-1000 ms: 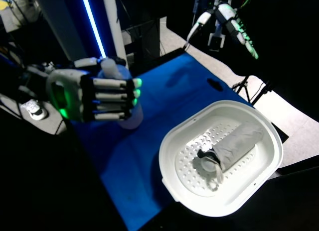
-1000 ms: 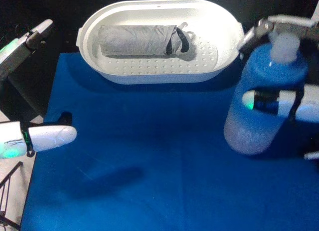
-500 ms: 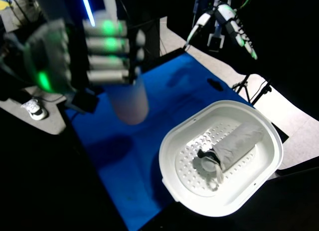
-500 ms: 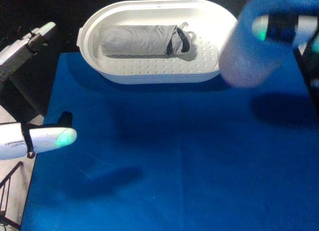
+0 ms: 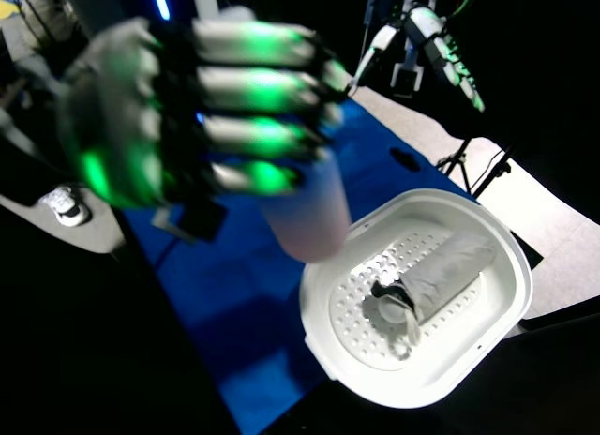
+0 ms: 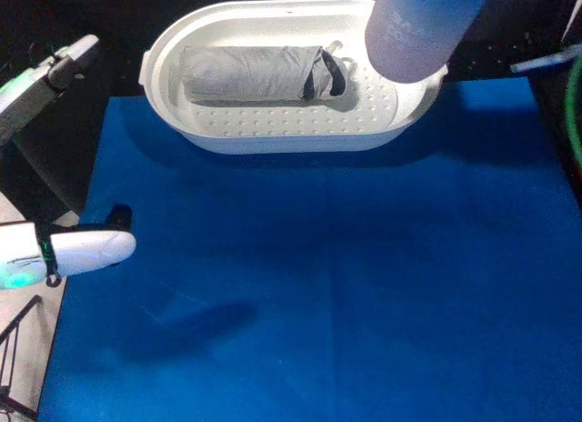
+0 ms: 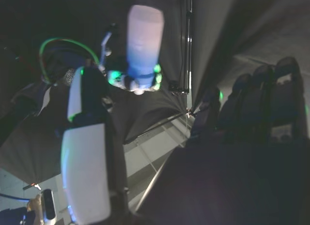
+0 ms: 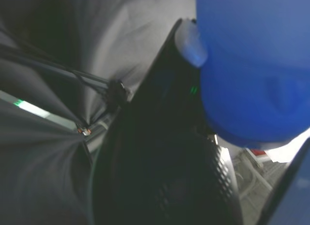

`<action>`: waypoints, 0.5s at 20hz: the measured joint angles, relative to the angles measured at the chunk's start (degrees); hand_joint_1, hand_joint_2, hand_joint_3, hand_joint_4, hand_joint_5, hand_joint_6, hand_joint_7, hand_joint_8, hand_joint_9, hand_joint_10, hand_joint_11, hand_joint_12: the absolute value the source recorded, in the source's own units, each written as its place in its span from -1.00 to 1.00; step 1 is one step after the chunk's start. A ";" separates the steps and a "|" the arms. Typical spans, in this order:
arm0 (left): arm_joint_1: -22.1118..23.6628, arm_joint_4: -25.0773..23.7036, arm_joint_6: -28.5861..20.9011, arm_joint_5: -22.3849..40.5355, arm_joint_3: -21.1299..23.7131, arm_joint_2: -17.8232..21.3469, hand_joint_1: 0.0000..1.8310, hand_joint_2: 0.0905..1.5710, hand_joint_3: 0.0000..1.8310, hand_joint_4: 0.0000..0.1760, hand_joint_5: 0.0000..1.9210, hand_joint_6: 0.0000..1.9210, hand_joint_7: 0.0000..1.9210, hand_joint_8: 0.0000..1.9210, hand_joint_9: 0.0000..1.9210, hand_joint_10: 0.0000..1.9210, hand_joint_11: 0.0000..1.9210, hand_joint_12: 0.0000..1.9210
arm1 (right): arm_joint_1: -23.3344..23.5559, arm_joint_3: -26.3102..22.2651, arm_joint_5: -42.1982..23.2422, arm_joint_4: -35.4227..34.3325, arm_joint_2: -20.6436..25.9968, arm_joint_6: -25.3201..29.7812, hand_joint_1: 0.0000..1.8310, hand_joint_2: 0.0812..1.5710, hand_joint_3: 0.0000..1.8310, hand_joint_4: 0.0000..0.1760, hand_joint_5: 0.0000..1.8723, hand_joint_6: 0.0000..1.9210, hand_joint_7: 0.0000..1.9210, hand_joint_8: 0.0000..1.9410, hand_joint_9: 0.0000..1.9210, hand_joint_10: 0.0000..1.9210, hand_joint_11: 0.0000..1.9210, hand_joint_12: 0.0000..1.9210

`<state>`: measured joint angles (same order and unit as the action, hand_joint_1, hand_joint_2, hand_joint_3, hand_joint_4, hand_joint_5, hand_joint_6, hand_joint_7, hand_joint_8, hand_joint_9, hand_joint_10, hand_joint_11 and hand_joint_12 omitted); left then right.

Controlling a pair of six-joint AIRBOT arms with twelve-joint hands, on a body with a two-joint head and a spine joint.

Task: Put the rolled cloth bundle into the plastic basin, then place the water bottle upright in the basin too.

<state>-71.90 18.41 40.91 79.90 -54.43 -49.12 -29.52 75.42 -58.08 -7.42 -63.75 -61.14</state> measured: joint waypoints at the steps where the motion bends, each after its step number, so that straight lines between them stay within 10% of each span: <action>1: 0.00 -0.04 -0.04 -0.02 -0.20 0.00 -0.23 -0.01 -1.00 1.00 -0.97 -1.00 -1.00 -1.00 -1.00 -1.00 -1.00 -1.00 | 0.90 1.84 2.32 -0.42 -1.20 -0.20 0.29 0.48 -1.00 -0.78 -0.10 0.24 -0.11 0.34 -0.27 0.49 -0.39 0.87; 5: 0.00 -0.48 -0.44 0.04 -0.55 0.00 -0.29 -0.02 -1.00 1.00 -1.00 -1.00 -1.00 -1.00 -1.00 -1.00 -1.00 -1.00 | 2.08 9.16 8.39 -3.54 -7.10 -0.15 0.25 0.54 -1.00 -0.54 -0.21 0.47 -0.17 0.36 -0.27 0.54 -0.30 0.92; 10: -0.13 -0.98 -1.16 0.15 -0.92 0.00 -0.30 -0.02 -1.00 1.00 -1.00 -1.00 -1.00 -1.00 -1.00 -1.00 -1.00 -1.00 | 2.08 17.05 17.07 -6.88 -14.38 -0.17 0.25 0.58 -1.00 -1.00 -0.31 0.51 -0.17 0.42 -0.20 0.53 -0.24 0.87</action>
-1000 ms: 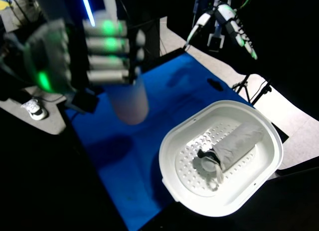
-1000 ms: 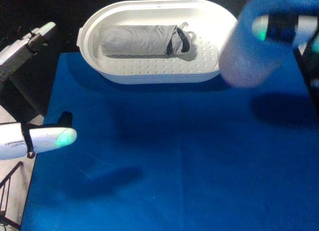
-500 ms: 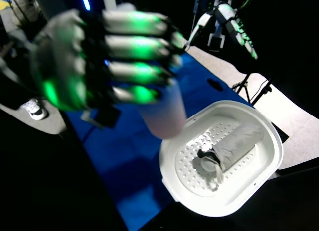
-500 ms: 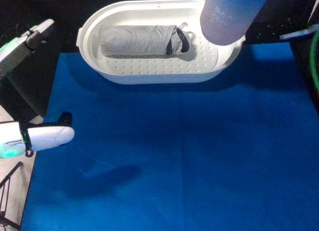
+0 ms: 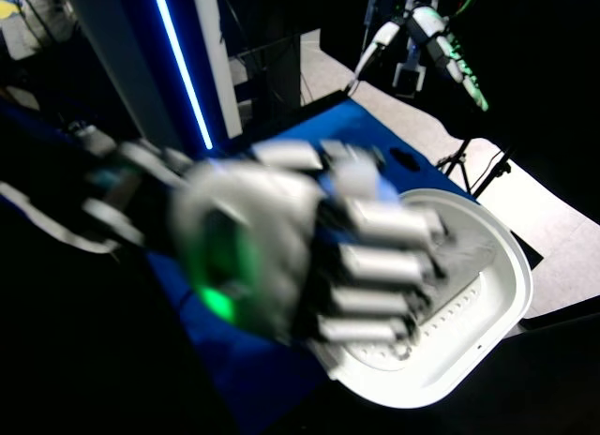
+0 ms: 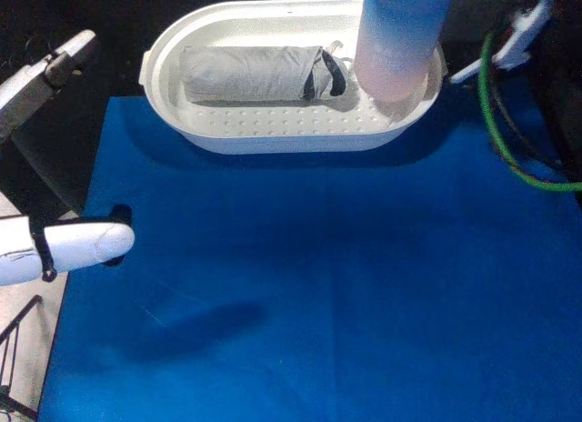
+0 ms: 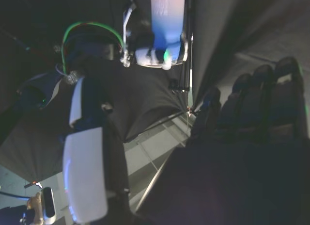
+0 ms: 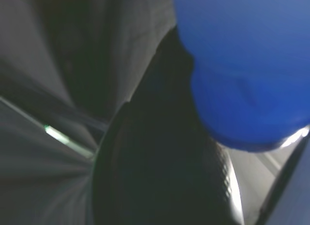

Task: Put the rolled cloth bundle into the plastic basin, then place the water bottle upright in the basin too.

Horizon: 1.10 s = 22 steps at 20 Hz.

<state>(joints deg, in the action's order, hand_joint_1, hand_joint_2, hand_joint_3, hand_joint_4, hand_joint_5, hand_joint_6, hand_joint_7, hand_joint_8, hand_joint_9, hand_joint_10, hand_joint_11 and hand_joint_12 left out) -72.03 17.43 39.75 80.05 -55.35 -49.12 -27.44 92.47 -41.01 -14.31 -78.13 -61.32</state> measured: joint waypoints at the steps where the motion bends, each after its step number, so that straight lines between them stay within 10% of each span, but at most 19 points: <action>1: 0.02 -0.07 -0.26 -0.02 -0.15 -0.02 -0.32 -0.03 -1.00 1.00 -1.00 -1.00 -1.00 -1.00 -1.00 -1.00 -1.00 -1.00 | 0.00 0.48 0.28 0.02 -0.42 0.00 0.27 0.58 -1.00 -1.00 -0.34 0.49 -0.14 0.44 -0.12 0.60 -0.12 0.88; 4: 0.26 -0.07 -0.37 0.37 -0.46 -0.02 -0.31 -0.03 -1.00 1.00 -1.00 -1.00 -1.00 -1.00 -1.00 -1.00 -1.00 -1.00 | 0.00 2.14 0.24 -0.70 -1.73 0.11 0.19 0.56 -1.00 -1.00 -0.22 0.44 -0.19 0.65 0.04 0.93 0.16 1.00; 10: 0.26 -0.28 -0.74 0.94 -0.59 -0.42 -0.32 0.00 -1.00 1.00 -1.00 -1.00 -1.00 -1.00 -1.00 -1.00 -1.00 -1.00 | -1.40 2.34 0.09 -0.81 -2.95 0.11 0.31 0.53 -1.00 -1.00 -0.25 0.29 -0.11 0.47 -0.15 0.73 -0.12 1.00; 14: 0.26 -0.33 -0.79 1.09 -0.81 -0.50 -0.30 0.00 -1.00 1.00 -1.00 -1.00 -1.00 -1.00 -1.00 -1.00 -1.00 -1.00 | -1.77 2.43 0.24 -0.74 -3.08 0.50 0.19 0.54 -1.00 -1.00 -0.19 0.37 -0.10 0.45 0.07 0.78 0.08 1.00; 15: 0.26 -0.17 -0.90 1.18 -0.94 -0.72 -0.30 0.00 -1.00 1.00 -1.00 -1.00 -1.00 -1.00 -1.00 -1.00 -1.00 -1.00 | -2.16 2.45 -0.20 -0.81 -3.08 0.76 0.12 0.56 -1.00 -1.00 -0.22 0.41 -0.13 0.14 -0.02 0.55 -0.06 0.86; 17: 0.26 -0.13 -1.14 1.16 -0.94 -0.72 -0.33 0.00 -1.00 1.00 -1.00 -1.00 -1.00 -1.00 -1.00 -1.00 -1.00 -1.00 | -2.75 2.47 -1.03 -1.05 -3.08 1.27 -0.05 0.45 -1.00 -1.00 -0.36 -0.86 -0.10 -0.51 -0.08 0.02 -0.22 0.52; 19: 0.26 -0.15 -1.33 1.18 -0.94 -0.72 -0.33 0.02 -0.99 1.00 -1.00 -1.00 -1.00 -1.00 -1.00 -1.00 -1.00 -1.00 | -3.02 2.51 -1.70 -1.07 -3.08 1.77 -0.20 0.40 -1.00 -0.99 -0.52 -1.00 -0.18 -0.90 -0.11 -0.68 -0.36 0.13; 20: 0.26 -0.15 -1.42 1.18 -0.94 -0.72 -0.33 0.02 -0.99 1.00 -1.00 -1.00 -1.00 -1.00 -1.00 -1.00 -1.00 -1.00 | -3.26 2.51 -1.92 -1.09 -3.06 2.69 -0.31 0.38 -1.00 -0.64 -0.68 -1.00 -0.32 -0.99 -0.25 -0.95 -0.51 -0.11; 22: 0.26 -0.13 -1.46 1.20 -0.94 -0.72 -0.35 0.01 -1.00 1.00 -1.00 -1.00 -1.00 -1.00 -1.00 -1.00 -1.00 -1.00 | -3.61 2.51 -2.14 -1.03 -3.06 2.86 -0.34 0.30 -1.00 -0.20 -0.88 -1.00 -0.58 -1.00 -0.56 -1.00 -0.85 -0.41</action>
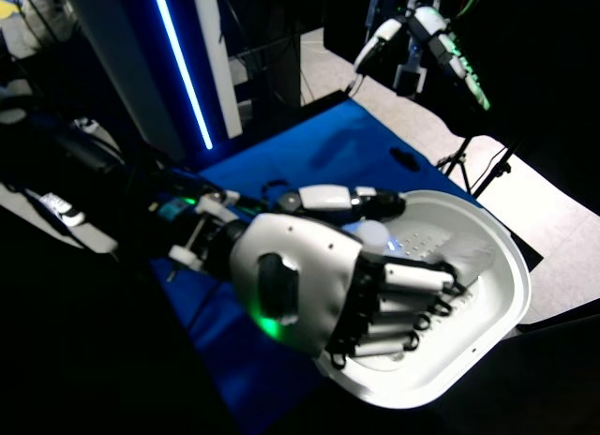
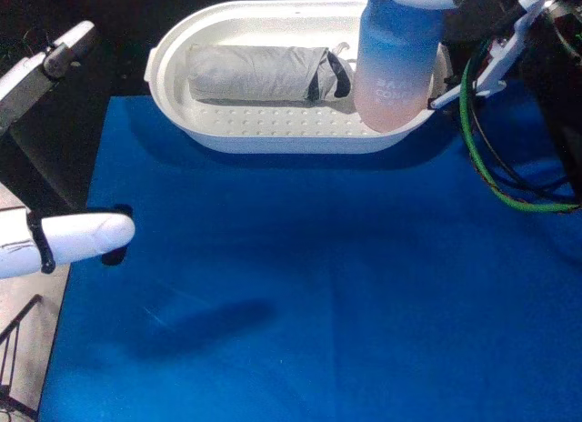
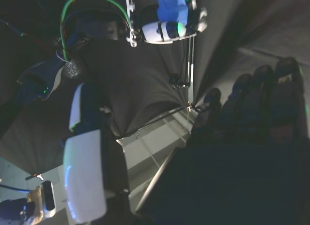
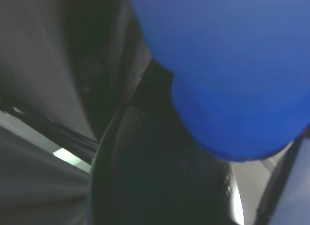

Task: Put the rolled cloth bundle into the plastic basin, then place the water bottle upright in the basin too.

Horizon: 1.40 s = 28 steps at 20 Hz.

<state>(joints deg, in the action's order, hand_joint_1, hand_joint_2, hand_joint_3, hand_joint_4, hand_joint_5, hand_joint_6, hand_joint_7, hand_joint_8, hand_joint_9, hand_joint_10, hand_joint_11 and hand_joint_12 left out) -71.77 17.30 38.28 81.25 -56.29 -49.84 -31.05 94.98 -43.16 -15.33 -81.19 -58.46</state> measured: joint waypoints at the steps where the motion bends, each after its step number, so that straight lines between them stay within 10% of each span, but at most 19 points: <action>1: 0.00 0.13 0.00 0.00 0.00 0.00 -0.34 0.00 -1.00 1.00 -1.00 -1.00 -1.00 -1.00 -1.00 -1.00 -1.00 -1.00 | -0.02 -0.04 0.50 0.09 0.04 0.00 -0.35 0.29 -1.00 0.03 -0.93 -1.00 -0.63 -1.00 -0.62 -1.00 -0.89 -0.45; 2: 0.00 0.17 0.00 0.00 0.00 0.00 -0.34 0.00 -1.00 1.00 -1.00 -1.00 -1.00 -1.00 -1.00 -1.00 -1.00 -1.00 | 0.00 -0.48 0.94 0.17 0.42 0.00 -0.35 0.25 -1.00 0.46 -1.00 -1.00 -0.72 -1.00 -0.71 -1.00 -0.95 -0.48; 5: 0.00 0.17 -0.13 0.02 0.00 0.00 -0.33 0.00 -1.00 1.00 -1.00 -1.00 -1.00 -1.00 -1.00 -1.00 -1.00 -1.00 | -0.02 -1.49 1.03 0.79 1.44 0.07 -0.35 0.19 -1.00 0.96 -1.00 -1.00 -0.83 -1.00 -0.83 -1.00 -1.00 -0.63; 10: 0.00 0.28 -0.15 0.04 0.00 0.00 -0.31 0.03 -0.99 1.00 -1.00 -1.00 -1.00 -1.00 -1.00 -1.00 -1.00 -1.00 | -0.33 -4.90 -0.87 2.45 4.44 0.13 -0.32 0.15 -1.00 0.99 -1.00 -1.00 -0.96 -1.00 -0.99 -1.00 -1.00 -0.97; 20: -0.37 1.07 -0.17 1.42 0.63 0.46 -0.25 0.02 -1.00 1.00 -1.00 -1.00 -1.00 -1.00 -1.00 -1.00 -1.00 -1.00 | -3.98 -19.39 -8.96 5.66 20.26 -7.06 -0.19 0.15 -1.00 0.99 -1.00 -1.00 -1.00 -1.00 -1.00 -1.00 -1.00 -1.00; 22: -0.68 1.33 -0.15 2.29 0.72 0.90 -0.23 0.03 -1.00 1.00 -1.00 -1.00 -1.00 -1.00 -1.00 -1.00 -1.00 -1.00 | -8.07 -25.31 -13.66 5.88 25.77 -10.12 -0.17 0.15 -1.00 0.76 -1.00 -1.00 -1.00 -1.00 -1.00 -1.00 -1.00 -1.00; 28: -6.67 4.35 0.20 6.99 3.41 4.57 -0.43 0.12 -0.99 1.00 -1.00 -1.00 -1.00 -1.00 -1.00 -1.00 -1.00 -1.00 | -37.05 -41.86 -35.34 -6.60 32.65 -10.54 -0.16 0.08 -1.00 1.00 -1.00 -1.00 -1.00 -1.00 -1.00 -1.00 -1.00 -1.00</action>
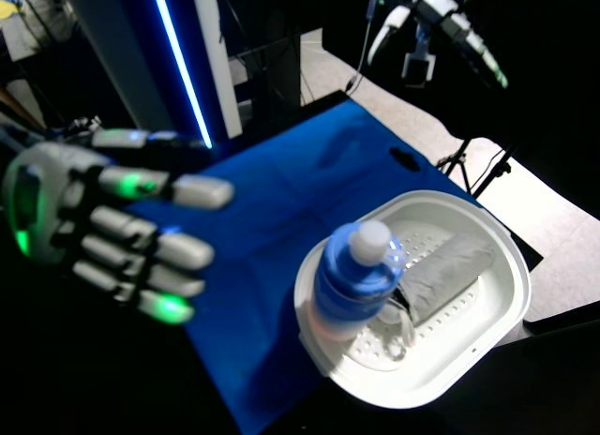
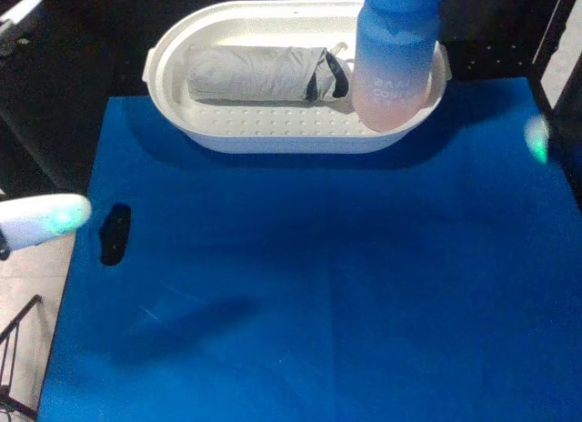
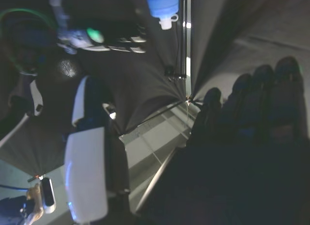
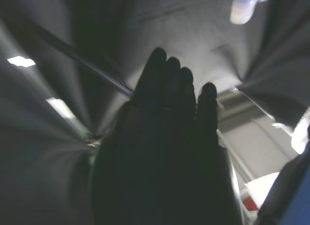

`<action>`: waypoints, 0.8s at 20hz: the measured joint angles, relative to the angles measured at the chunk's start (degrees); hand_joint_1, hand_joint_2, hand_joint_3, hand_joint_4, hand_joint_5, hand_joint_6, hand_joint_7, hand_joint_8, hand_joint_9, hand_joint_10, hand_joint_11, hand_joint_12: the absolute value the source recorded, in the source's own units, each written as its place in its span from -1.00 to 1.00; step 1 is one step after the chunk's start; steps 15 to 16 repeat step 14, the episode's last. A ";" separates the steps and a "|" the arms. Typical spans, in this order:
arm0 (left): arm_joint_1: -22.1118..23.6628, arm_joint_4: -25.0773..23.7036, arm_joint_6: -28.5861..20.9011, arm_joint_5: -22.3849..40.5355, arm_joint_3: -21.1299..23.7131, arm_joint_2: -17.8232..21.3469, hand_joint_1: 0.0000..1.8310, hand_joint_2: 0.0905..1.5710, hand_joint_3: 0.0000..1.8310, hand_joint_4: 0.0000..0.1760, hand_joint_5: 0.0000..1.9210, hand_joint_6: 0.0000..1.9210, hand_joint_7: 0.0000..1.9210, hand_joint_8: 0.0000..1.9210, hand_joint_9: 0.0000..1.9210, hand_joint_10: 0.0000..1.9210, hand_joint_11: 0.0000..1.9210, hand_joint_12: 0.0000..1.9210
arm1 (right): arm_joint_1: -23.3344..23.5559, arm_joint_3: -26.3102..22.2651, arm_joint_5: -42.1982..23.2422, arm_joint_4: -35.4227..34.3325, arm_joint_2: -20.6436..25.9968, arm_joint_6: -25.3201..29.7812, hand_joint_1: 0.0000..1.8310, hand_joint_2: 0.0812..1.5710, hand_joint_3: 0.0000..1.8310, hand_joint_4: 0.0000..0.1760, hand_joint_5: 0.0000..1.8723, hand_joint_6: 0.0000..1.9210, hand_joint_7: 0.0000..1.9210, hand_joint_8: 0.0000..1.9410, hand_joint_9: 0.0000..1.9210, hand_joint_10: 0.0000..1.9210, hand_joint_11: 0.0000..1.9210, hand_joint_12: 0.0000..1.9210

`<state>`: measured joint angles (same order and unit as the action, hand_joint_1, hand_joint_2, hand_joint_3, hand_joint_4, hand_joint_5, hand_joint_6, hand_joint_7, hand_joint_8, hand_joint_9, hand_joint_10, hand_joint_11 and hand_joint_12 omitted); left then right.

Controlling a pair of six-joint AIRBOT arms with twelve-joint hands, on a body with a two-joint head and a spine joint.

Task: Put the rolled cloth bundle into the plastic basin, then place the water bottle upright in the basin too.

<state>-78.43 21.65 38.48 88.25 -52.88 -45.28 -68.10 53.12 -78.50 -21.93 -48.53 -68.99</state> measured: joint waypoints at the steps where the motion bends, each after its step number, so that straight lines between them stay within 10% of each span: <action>1: -0.90 0.70 0.07 0.39 0.35 0.11 -0.42 0.10 -1.00 1.00 -1.00 -1.00 -1.00 -1.00 -1.00 -1.00 -1.00 -1.00 | -2.27 -1.25 -1.88 -0.66 0.48 0.00 -0.17 0.09 -1.00 1.00 -1.00 -1.00 -1.00 -1.00 -1.00 -1.00 -1.00 -1.00; 7: -3.41 3.98 0.55 3.39 2.34 0.09 -0.50 0.11 -1.00 1.00 -1.00 -1.00 -1.00 -1.00 -1.00 -1.00 -1.00 -1.00 | -12.57 -6.93 -13.31 -7.04 1.77 -0.04 -0.29 0.12 -1.00 1.00 -1.00 -1.00 -1.00 -1.00 -1.00 -1.00 -1.00 -1.00; 16: -3.41 4.87 0.76 3.48 2.89 -0.17 -0.55 0.11 -1.00 1.00 -1.00 -1.00 -1.00 -1.00 -1.00 -1.00 -0.93 -0.97 | -12.94 -7.48 -14.95 -6.62 1.92 -0.07 -0.27 0.08 -1.00 1.00 -1.00 -1.00 -1.00 -1.00 -1.00 -1.00 -1.00 -1.00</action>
